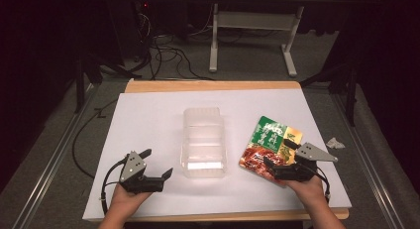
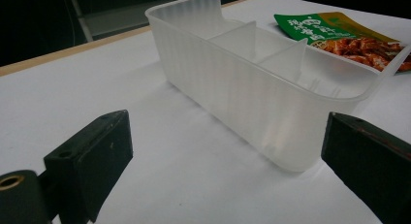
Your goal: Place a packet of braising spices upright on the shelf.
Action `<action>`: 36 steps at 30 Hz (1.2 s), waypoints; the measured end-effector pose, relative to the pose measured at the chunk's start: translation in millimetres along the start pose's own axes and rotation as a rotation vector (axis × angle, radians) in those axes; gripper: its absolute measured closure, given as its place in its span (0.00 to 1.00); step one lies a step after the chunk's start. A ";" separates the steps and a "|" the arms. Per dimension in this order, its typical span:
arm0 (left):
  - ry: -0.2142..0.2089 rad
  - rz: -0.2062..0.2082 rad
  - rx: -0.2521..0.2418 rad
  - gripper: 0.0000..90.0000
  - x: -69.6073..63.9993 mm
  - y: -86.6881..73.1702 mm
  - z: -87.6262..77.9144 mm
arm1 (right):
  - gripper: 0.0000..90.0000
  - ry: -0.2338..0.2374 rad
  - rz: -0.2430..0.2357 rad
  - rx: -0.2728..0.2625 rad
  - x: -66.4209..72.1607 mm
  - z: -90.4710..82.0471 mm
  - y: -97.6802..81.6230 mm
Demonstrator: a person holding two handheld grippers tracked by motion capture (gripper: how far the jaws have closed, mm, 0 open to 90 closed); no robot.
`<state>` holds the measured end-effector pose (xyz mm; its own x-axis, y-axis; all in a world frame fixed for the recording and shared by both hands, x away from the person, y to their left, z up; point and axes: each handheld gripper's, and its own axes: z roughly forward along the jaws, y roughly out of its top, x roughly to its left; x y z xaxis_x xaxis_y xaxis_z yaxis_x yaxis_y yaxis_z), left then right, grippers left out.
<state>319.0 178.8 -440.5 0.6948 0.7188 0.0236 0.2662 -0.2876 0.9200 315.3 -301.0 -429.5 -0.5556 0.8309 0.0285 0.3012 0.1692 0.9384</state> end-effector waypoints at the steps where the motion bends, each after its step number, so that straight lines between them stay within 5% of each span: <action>1: 0.001 0.001 -0.001 0.05 -0.1 -0.1 0.2 | 0.01 -0.002 0.004 0.001 -0.8 -0.4 -0.1; 7: -0.002 0.008 0.003 0.06 -0.8 -0.1 -0.3 | 0.02 -0.034 0.020 0.005 -11.2 -4.3 -1.8; 15: -0.005 0.010 0.010 0.06 -0.4 -0.5 0.9 | 0.03 -0.130 0.080 0.014 -42.3 -8.3 -7.8; 22: -0.005 0.009 0.010 0.07 -1.1 -0.5 0.4 | 0.04 -0.201 0.140 0.050 -66.1 8.9 -1.7; 30: -0.004 0.003 0.014 0.07 0.4 -1.8 1.0 | 0.06 -0.259 0.156 0.063 -90.1 32.5 14.5; 36: -0.010 0.003 0.023 0.07 -0.1 -3.3 2.4 | 0.05 -0.268 0.206 0.085 -114.4 37.6 9.8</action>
<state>319.6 178.1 -444.5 0.7026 0.7113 0.0226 0.2788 -0.3043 0.9109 411.0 -374.4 -436.5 -0.2567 0.9599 0.1128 0.4560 0.0175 0.8898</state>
